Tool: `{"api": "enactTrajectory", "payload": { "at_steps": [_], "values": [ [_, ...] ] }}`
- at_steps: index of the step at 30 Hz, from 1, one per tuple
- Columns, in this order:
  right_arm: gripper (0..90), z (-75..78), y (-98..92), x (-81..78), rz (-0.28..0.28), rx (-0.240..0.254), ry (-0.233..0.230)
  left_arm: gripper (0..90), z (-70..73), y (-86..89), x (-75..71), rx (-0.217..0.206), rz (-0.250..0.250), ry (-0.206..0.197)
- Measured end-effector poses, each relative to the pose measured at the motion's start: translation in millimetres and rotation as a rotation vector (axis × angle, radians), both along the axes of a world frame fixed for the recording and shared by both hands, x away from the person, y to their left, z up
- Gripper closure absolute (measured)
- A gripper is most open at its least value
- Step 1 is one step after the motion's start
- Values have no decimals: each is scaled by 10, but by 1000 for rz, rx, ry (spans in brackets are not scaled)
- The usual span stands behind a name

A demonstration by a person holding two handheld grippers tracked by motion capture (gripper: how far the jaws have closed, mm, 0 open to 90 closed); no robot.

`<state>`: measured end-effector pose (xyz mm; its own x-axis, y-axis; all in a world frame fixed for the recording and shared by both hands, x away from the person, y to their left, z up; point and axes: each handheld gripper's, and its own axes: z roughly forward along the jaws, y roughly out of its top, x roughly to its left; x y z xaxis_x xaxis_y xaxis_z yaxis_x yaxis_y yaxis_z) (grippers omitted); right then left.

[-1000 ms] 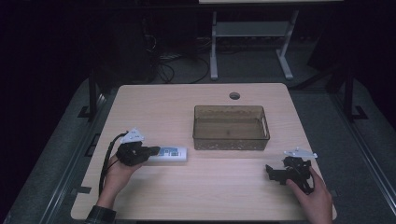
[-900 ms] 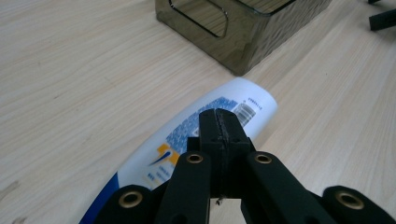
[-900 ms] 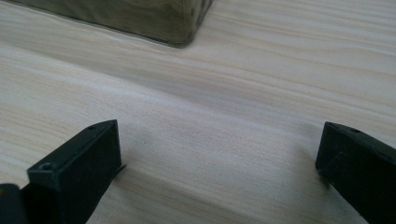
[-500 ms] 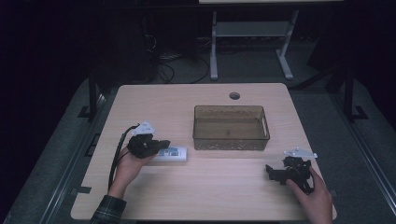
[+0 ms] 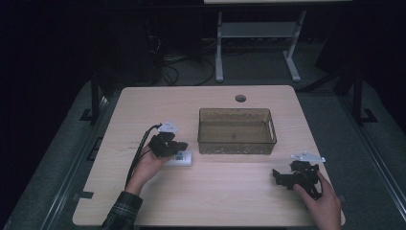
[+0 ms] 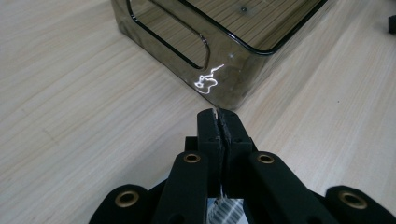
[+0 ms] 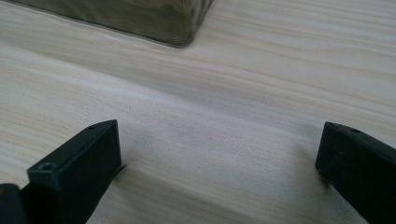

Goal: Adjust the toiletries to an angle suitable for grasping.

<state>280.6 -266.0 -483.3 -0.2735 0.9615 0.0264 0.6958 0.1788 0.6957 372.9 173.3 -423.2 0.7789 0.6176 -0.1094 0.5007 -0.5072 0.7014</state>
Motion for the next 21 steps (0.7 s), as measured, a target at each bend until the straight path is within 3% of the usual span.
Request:
{"api": "enactTrajectory", "payload": {
  "at_steps": [10,21],
  "values": [
    [0,0,0,0,0,0,0,889,-147,-94,121,16,14,49],
    [0,0,0,0,0,0,0,894,-163,-115,124,28,8,55]
  ]
}}
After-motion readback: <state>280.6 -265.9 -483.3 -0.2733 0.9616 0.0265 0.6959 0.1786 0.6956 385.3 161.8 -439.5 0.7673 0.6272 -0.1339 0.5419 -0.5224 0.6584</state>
